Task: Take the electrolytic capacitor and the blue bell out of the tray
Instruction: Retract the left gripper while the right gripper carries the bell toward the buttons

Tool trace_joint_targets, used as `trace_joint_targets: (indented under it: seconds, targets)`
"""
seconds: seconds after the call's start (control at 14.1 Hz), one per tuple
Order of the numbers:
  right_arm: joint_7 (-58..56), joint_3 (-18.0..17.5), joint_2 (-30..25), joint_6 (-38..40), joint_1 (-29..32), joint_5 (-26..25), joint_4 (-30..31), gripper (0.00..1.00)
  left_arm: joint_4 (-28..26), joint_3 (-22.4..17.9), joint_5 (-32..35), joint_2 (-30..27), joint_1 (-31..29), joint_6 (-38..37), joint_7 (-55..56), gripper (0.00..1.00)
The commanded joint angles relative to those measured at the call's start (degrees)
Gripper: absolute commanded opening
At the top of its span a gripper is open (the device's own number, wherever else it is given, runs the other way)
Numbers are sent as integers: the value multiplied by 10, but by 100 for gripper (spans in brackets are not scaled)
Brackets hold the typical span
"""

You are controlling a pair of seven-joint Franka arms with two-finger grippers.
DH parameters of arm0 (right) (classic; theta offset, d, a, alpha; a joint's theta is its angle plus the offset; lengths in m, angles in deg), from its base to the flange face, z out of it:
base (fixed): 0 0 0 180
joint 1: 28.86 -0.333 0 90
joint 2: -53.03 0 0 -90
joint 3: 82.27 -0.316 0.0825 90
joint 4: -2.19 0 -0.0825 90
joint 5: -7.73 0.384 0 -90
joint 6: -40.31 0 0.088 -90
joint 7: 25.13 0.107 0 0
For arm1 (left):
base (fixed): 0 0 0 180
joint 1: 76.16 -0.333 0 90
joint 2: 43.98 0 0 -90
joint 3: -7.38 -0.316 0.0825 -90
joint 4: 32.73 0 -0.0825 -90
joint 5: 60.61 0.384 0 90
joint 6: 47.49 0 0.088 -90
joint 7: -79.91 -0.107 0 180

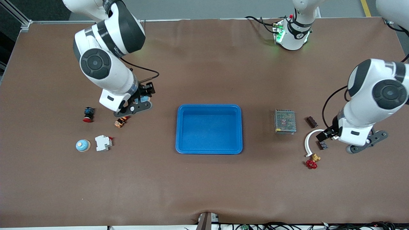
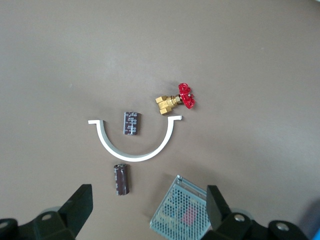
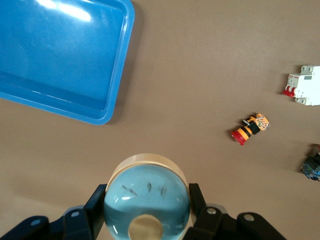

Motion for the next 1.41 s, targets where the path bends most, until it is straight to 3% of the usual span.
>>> trace_joint_targets:
  seconds: [0.0,0.21,0.35,0.78,1.34]
  targets:
    - [-2,-5,-37,-8,0,-5,22,49,30,4,-32,-27,-5,-39,-49,100]
    - [-6,-5,-76,-6,-2,-7,48,49,50,3,-55,-43,-6,-67,-58,100]
    - [-14,-5,-115,-9,-4,-37,85,49,64,5,-56,-45,-6,-87,-70,100]
    - [-53,-6,-243,-94,-4,-62,250,48,68,7,-74,-75,-5,-99,-74,100]
    - [-144,-4,-300,-141,33,-76,353,48,68,24,-81,-88,-2,-106,-73,100]
